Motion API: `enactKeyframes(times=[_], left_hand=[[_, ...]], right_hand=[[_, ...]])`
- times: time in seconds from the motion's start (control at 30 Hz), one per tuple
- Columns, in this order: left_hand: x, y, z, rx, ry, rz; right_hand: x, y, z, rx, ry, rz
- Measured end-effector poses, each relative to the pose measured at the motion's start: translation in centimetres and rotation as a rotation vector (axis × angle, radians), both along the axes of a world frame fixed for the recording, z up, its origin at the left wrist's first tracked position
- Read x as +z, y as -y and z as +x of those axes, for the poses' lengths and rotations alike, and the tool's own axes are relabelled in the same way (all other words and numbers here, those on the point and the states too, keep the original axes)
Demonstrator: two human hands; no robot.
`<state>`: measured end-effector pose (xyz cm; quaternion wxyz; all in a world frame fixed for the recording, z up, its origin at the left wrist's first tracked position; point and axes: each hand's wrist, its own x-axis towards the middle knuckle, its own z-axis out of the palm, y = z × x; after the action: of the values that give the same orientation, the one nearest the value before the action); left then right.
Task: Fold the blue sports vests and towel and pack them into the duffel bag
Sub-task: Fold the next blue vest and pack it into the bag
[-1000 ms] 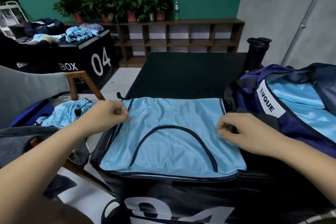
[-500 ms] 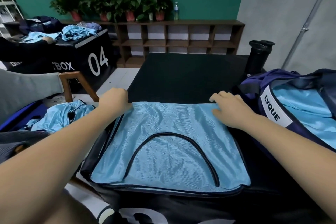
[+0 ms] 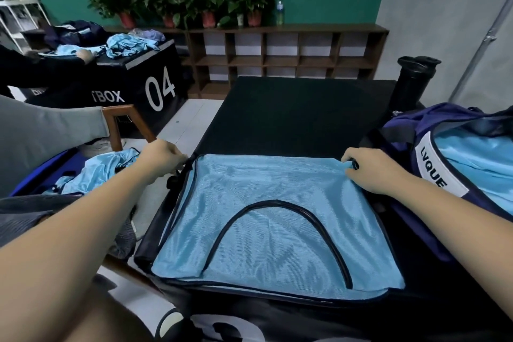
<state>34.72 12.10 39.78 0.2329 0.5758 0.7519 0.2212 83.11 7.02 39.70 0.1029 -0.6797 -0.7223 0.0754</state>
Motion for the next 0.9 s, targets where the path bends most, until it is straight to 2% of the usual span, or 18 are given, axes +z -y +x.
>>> enactKeyframes(times=[0.07,0.13,0.2,0.4,0.6,0.73,0.9], left_hand=[[0.3,0.1,-0.4,0.037,0.157,-0.052],[0.8,0.6,-0.3,0.031,0.207,-0.143],[1.1,1.1,0.0,-0.027,0.167,-0.225],[1.0,0.9,0.4,-0.176,-0.083,-0.289],[0.9,-1.5,2.3,-0.130,-0.086,-0.221],[0.9,-4.1,4.9,-0.154,-0.226,-0.095],[0.7,-7.5,8.0,-0.196,-0.312,0.079]], right_hand=[[0.1,0.0,-0.1,0.020,0.016,-0.009],[0.2,-0.1,-0.1,0.027,0.006,-0.009],[0.2,0.0,0.0,0.029,-0.011,-0.005],[0.3,0.3,-0.1,0.004,-0.059,-0.009],[0.8,1.0,-0.1,0.020,-0.079,-0.085],[1.5,2.3,-0.7,0.043,-0.046,-0.160],[2.7,4.2,-2.3,0.064,0.047,-0.245]])
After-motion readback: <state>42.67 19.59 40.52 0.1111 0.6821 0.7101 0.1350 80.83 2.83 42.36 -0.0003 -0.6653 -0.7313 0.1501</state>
